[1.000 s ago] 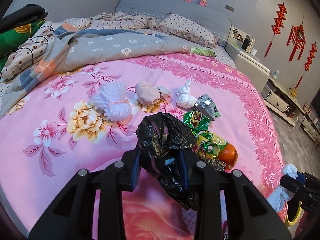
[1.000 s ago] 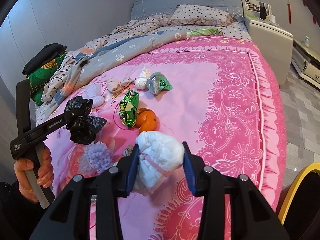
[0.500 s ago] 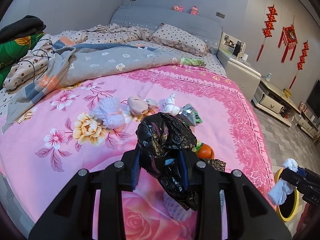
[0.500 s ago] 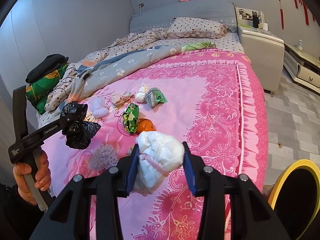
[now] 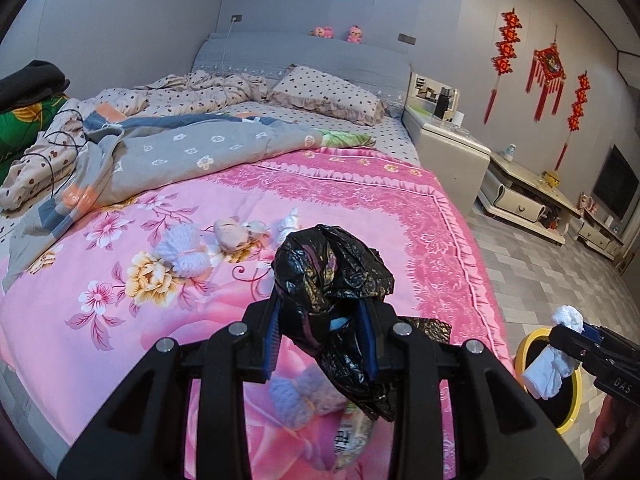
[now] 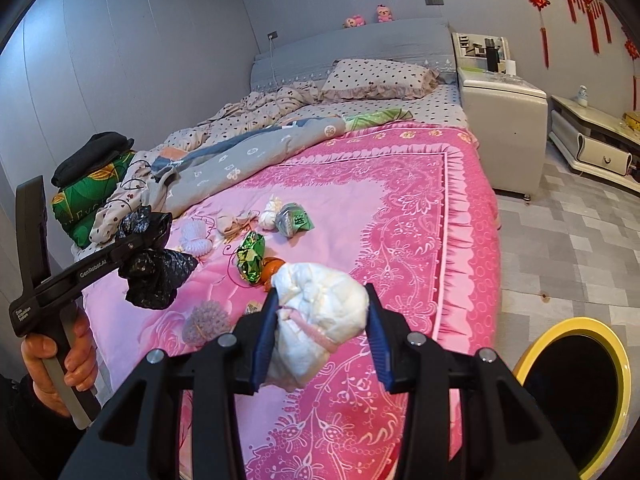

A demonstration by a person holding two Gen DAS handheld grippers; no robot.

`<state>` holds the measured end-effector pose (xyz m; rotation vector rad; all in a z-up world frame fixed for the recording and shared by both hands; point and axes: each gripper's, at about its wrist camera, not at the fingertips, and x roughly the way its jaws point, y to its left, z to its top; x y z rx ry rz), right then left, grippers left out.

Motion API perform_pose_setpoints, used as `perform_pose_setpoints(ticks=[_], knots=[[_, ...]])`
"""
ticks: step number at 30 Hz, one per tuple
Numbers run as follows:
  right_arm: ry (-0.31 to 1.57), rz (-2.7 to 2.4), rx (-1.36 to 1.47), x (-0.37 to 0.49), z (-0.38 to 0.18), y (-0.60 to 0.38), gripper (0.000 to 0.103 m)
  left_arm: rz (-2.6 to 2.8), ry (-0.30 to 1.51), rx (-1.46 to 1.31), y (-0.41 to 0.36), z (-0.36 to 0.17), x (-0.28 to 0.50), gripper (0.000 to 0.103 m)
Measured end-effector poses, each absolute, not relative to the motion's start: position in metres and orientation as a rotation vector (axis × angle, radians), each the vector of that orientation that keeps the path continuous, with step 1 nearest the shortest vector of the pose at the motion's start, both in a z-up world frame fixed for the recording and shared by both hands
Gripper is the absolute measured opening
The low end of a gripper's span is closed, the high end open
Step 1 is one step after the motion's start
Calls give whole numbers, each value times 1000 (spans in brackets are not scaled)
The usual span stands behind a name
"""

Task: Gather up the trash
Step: 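Carry the black bag and white tissue over the bin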

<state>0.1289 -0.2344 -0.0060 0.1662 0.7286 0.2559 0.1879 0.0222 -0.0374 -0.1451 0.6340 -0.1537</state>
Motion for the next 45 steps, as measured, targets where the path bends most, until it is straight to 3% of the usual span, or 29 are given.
perform_pose_setpoints(ticks=[25, 45], knots=[[654, 59, 259, 90, 11, -339, 39, -401, 630, -101, -100, -10, 169, 31], [626, -150, 353, 54, 1, -435, 39, -635, 694, -28, -226, -29, 165, 31]])
